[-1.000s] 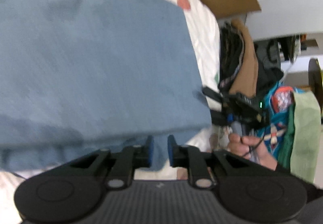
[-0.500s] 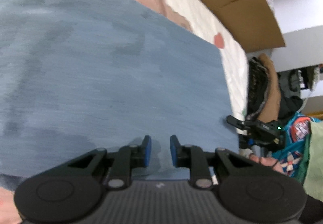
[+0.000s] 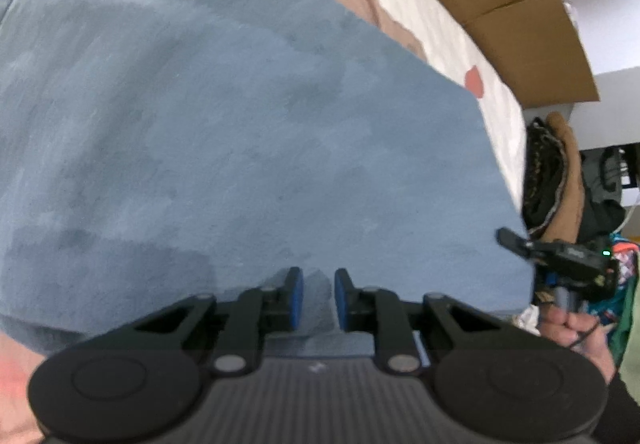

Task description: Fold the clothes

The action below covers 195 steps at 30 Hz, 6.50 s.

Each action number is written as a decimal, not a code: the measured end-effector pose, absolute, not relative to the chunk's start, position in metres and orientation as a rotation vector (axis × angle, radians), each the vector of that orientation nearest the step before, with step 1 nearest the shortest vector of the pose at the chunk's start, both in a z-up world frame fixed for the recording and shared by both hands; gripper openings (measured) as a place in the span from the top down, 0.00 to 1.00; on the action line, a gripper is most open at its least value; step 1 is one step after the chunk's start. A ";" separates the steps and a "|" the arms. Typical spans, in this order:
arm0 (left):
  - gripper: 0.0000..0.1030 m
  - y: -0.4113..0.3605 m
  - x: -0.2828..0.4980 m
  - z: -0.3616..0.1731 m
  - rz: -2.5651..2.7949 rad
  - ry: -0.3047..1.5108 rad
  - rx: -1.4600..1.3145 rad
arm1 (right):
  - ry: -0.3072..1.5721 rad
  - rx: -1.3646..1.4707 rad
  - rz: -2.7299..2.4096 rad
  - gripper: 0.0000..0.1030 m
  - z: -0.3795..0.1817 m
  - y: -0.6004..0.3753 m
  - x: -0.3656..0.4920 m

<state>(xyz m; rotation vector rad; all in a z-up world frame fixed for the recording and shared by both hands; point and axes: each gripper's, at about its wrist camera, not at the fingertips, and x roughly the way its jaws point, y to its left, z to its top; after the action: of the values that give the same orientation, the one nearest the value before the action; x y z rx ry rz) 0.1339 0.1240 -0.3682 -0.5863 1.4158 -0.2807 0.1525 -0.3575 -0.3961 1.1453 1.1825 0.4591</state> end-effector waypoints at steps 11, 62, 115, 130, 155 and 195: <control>0.98 0.118 0.120 -0.383 -0.252 1.461 -0.598 | 1.168 1.091 0.486 0.94 -0.366 -0.350 0.156; 0.86 0.089 0.299 -0.354 -0.198 1.213 -0.369 | 1.196 1.146 0.369 0.65 -0.415 -0.369 0.160; 0.47 0.258 0.113 -0.271 -0.014 0.937 -0.661 | 1.239 0.389 0.582 0.94 -0.172 -0.137 0.244; 0.47 0.304 0.075 -0.270 0.115 0.865 -0.763 | 1.352 0.260 0.638 0.94 -0.189 -0.006 0.264; 0.48 0.320 0.042 -0.269 0.194 0.858 -0.786 | 1.369 0.148 0.624 0.93 -0.263 0.105 0.238; 0.37 0.299 0.075 -0.264 0.076 0.987 -0.686 | 1.151 0.771 0.406 0.37 -0.281 -0.063 0.207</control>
<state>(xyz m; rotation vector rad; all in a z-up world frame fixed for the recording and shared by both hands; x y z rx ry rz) 0.0752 0.2992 -0.2638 -0.6862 0.9867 0.0758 0.2073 -0.0634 -0.2807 0.7705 1.1507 0.4064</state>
